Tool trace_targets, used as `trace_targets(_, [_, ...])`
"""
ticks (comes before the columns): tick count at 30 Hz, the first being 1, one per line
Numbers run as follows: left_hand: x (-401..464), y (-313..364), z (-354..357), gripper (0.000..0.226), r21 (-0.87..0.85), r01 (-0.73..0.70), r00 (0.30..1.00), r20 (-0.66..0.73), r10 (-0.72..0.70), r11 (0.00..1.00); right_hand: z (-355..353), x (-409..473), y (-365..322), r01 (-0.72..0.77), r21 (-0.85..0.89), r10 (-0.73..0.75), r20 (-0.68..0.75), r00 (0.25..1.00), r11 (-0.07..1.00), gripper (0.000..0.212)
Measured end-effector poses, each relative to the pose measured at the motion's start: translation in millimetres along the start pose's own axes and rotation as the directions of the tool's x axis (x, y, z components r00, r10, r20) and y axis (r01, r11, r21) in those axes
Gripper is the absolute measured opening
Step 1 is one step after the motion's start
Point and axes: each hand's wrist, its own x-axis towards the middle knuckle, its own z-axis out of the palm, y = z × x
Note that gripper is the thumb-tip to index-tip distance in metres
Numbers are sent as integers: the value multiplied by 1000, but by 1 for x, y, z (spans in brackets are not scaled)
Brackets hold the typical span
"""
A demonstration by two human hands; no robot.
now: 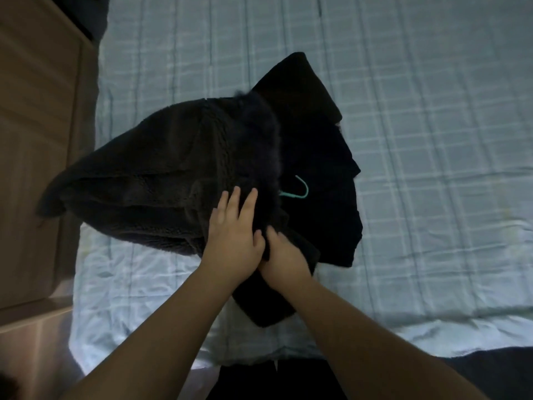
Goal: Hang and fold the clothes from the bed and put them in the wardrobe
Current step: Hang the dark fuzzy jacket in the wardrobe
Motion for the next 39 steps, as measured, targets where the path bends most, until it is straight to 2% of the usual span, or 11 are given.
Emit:
trace_targets(4, [-10, -21, -2, 77, 84, 1, 998, 55, -5, 996, 46, -14, -31, 32, -105, -20, 109, 994, 994, 59])
trace_targets(7, [-12, -36, 9, 69, 125, 6, 983, 180, -29, 992, 47, -12, -24, -55, 153, 20, 226, 974, 987, 43])
trace_targets(12, [-6, -37, 26, 72, 82, 57, 977, 201, -72, 995, 9, 0, 8, 13, 286, 18, -108, 994, 958, 27])
trace_targets(14, [-3, -33, 32, 76, 116, 54, 980, 182, -75, 992, -1, 11, 12, -76, 392, 162, -191, 968, 917, 34])
trace_targets(15, [-2, -31, 34, 77, 127, 62, 980, 182, -85, 990, -6, 18, 11, -151, 551, 286, -167, 944, 821, 37])
trace_targets(17, [0, -30, 35, 80, 139, 67, 978, 186, -92, 988, -13, 35, 5, -244, 885, 461, 38, 887, 397, 40])
trace_targets(19, [1, -33, 32, 84, 125, 70, 977, 192, -93, 990, -17, 51, -1, -247, 969, 455, 217, 864, 7, 40])
trace_targets(21, [0, -37, 27, 86, 88, 82, 981, 171, -96, 993, -25, 60, -6, -211, 965, 399, 256, 881, -154, 41])
trace_targets(23, [-2, -38, 19, 81, 9, 103, 988, 111, -104, 995, -34, 64, -16, -211, 965, 344, 252, 905, -154, 35])
trace_targets(28, [-10, -27, 2, 61, -376, 141, 986, -32, -165, 916, -49, 58, -47, -338, 937, 255, 307, 917, 89, 48])
trace_targets(39, [-24, -7, -122, 75, -290, 56, 988, -121, -94, 955, -126, 0, -165, -29, 957, -163, 79, 983, 289, 20])
